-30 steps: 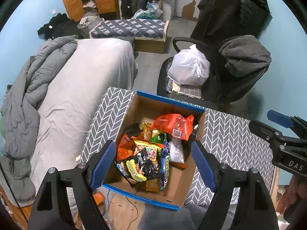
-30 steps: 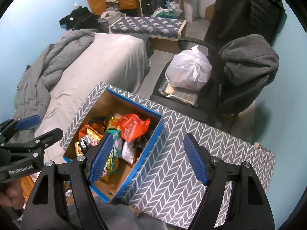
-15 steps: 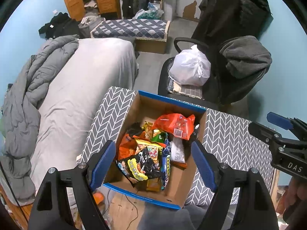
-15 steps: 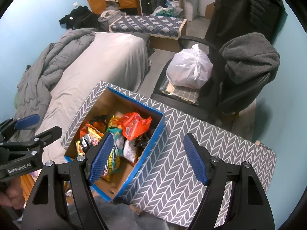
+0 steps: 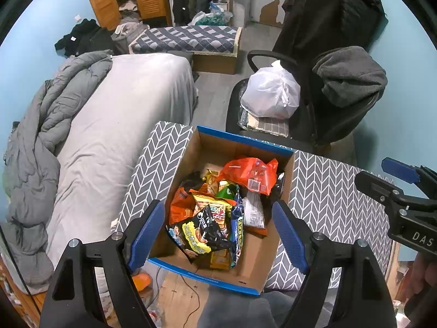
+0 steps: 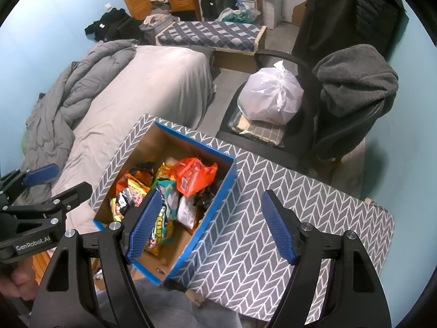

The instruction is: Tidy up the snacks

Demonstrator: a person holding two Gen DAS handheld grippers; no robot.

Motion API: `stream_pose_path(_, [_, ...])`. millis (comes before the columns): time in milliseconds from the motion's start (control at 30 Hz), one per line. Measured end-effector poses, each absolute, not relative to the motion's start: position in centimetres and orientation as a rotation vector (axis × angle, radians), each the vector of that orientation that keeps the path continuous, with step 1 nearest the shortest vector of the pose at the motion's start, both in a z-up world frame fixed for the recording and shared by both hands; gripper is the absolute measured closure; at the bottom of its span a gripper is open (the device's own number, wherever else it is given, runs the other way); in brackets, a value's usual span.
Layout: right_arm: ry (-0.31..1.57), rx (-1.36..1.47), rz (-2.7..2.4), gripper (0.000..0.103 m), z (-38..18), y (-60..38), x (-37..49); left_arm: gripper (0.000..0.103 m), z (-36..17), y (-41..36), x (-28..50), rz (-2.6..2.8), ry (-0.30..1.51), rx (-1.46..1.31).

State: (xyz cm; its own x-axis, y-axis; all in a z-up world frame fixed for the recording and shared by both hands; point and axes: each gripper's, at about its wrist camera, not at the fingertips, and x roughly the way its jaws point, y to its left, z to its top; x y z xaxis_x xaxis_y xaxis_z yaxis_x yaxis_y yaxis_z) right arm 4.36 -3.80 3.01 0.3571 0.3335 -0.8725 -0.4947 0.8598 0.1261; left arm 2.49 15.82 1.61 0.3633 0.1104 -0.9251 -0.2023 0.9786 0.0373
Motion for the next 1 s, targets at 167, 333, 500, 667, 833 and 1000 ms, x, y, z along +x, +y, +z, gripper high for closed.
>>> stream_pose_path(167, [1.081,-0.155,0.526,0.028,3.01,-3.98,3.36,0.021,1.62,15.56,2.74,0.190,1.195,-0.073])
stream_pose_path(333, [1.088,-0.145,0.517,0.028,2.95,-4.41,3.78,0.021,1.62,15.27,2.93,0.185,1.207,-0.048])
stream_pose_path(500, [1.092,-0.143,0.510,0.028,2.92,-4.44,3.69,0.021,1.58,15.18,3.04,0.175,1.212,-0.050])
stream_pose_path(667, [1.098,-0.143,0.506,0.028,2.95,-4.54,4.08,0.021,1.54,15.13,3.08,0.171,1.216,-0.053])
stream_pose_path(833, [1.099,-0.143,0.506,0.028,2.95,-4.53,4.23,0.021,1.52,15.05,3.20,0.168,1.213,-0.050])
stream_pose_path(1000, [1.101,-0.141,0.506,0.028,2.95,-4.56,4.23,0.021,1.47,15.08,3.35,0.170,1.210,-0.052])
